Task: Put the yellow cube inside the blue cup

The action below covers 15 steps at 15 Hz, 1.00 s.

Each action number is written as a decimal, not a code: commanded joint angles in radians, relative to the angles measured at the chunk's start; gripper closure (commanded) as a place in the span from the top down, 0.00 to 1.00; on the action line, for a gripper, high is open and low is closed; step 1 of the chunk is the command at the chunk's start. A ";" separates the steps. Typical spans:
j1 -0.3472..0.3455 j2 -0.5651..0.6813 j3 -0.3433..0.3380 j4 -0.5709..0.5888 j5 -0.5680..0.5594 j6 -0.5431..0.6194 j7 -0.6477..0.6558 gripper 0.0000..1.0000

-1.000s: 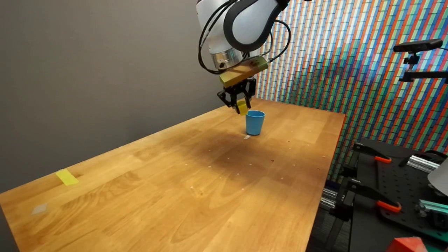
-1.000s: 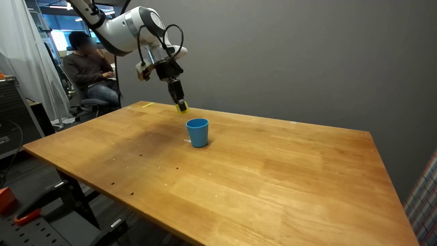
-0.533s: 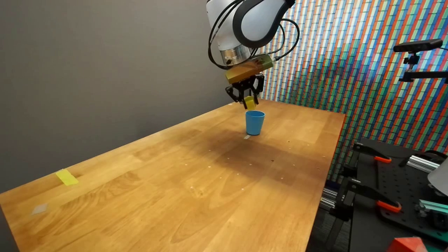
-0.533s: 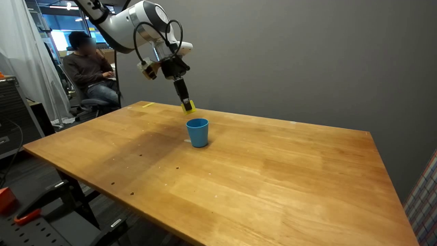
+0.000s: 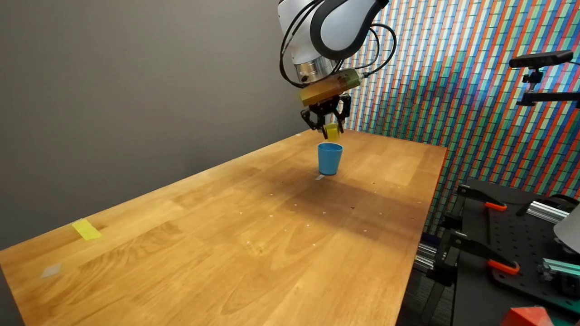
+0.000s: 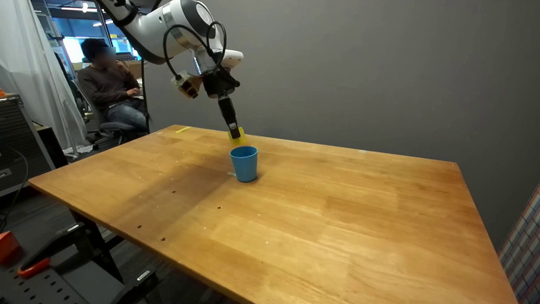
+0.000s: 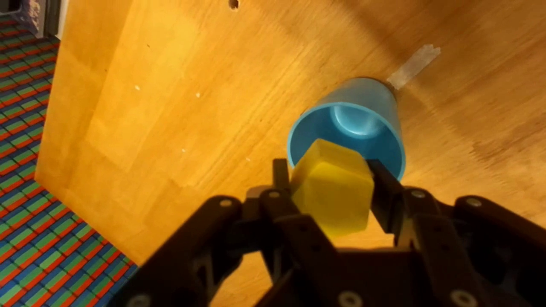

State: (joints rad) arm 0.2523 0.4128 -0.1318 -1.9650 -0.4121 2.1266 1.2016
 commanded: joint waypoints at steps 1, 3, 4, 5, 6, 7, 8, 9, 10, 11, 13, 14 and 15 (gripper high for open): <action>-0.021 -0.040 0.020 -0.030 -0.017 -0.004 0.016 0.83; -0.025 -0.063 0.032 -0.049 -0.012 0.011 -0.014 0.97; -0.025 -0.088 0.046 -0.069 -0.011 0.030 -0.046 1.00; -0.026 -0.112 0.063 -0.087 -0.009 0.051 -0.087 1.00; -0.022 -0.142 0.082 -0.103 -0.006 0.052 -0.128 1.00; -0.019 -0.168 0.100 -0.114 0.003 0.046 -0.165 1.00; -0.018 -0.196 0.121 -0.124 0.012 0.039 -0.205 1.00; -0.021 -0.226 0.142 -0.134 0.024 0.038 -0.247 1.00; -0.023 -0.257 0.162 -0.144 0.037 0.035 -0.293 1.00; -0.027 -0.284 0.181 -0.152 0.053 0.036 -0.343 1.00; -0.034 -0.342 0.211 -0.168 0.101 0.036 -0.453 1.00; -0.033 -0.371 0.223 -0.173 0.125 0.036 -0.506 1.00; -0.031 -0.387 0.235 -0.164 0.156 0.027 -0.564 1.00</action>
State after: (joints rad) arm 0.2455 0.1256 0.0621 -2.0894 -0.3285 2.1506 0.7975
